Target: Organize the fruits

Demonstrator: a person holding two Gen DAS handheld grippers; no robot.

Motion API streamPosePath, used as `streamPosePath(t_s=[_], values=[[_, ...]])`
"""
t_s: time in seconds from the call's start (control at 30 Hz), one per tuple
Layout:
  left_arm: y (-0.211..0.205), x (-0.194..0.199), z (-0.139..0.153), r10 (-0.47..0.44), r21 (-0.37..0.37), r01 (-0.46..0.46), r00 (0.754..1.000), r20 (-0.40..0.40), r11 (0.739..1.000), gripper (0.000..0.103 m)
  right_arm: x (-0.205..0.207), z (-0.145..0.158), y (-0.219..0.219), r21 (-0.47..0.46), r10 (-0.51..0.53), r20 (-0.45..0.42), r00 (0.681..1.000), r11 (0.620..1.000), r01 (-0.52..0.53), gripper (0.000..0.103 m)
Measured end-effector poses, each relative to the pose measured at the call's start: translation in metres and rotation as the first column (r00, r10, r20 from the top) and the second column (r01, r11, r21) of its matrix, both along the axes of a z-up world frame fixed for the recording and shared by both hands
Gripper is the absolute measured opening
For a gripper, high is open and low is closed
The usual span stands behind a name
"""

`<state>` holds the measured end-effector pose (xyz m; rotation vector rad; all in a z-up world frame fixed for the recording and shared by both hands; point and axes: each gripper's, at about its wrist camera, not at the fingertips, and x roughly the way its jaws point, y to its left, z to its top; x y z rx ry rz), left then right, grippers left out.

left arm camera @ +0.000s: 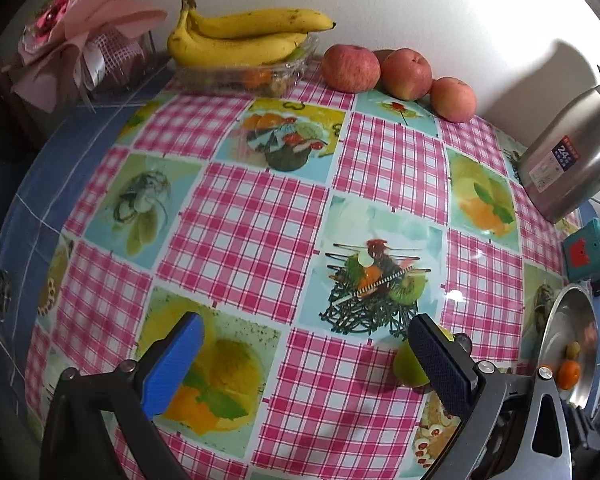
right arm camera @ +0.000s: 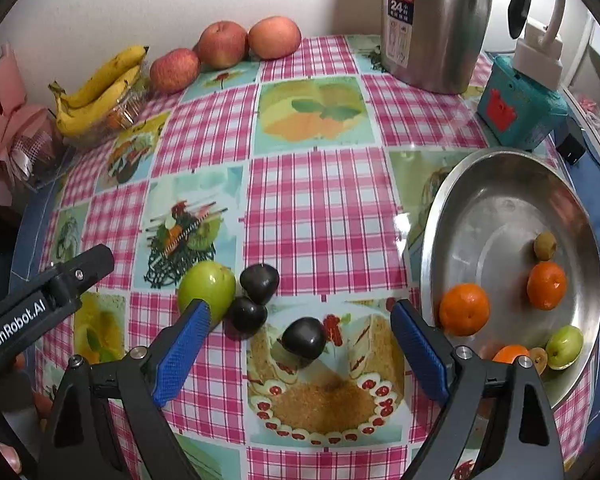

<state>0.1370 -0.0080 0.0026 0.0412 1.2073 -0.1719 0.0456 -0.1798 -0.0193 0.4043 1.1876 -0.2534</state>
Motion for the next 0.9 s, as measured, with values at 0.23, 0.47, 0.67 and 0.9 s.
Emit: streamPosePath(t_s=[0.23,0.47,0.67,0.9], values=[[-0.003,0.0,-0.007,-0.015,0.01,0.015,0.999,-0.032,1.0,0.103,-0.003,-0.015,0.007,0.006,0.035,-0.056,0.998,0.999,-0.035,0.092],[-0.009,-0.001,-0.016,-0.033,0.012,0.034,0.998,-0.06,0.999,0.103,-0.005,-0.032,0.008,0.003,0.051,-0.119,0.992,0.999,-0.051,0.092],[-0.012,-0.002,-0.018,-0.045,0.017,0.047,0.997,-0.062,0.999,0.103,-0.007,-0.043,0.005,-0.042,0.04,-0.154,0.987,0.998,-0.047,0.092],[-0.014,-0.002,-0.023,-0.046,0.024,0.048,0.996,-0.076,0.999,0.103,-0.006,-0.052,0.004,-0.049,0.022,-0.153,0.988,0.998,-0.03,0.092]])
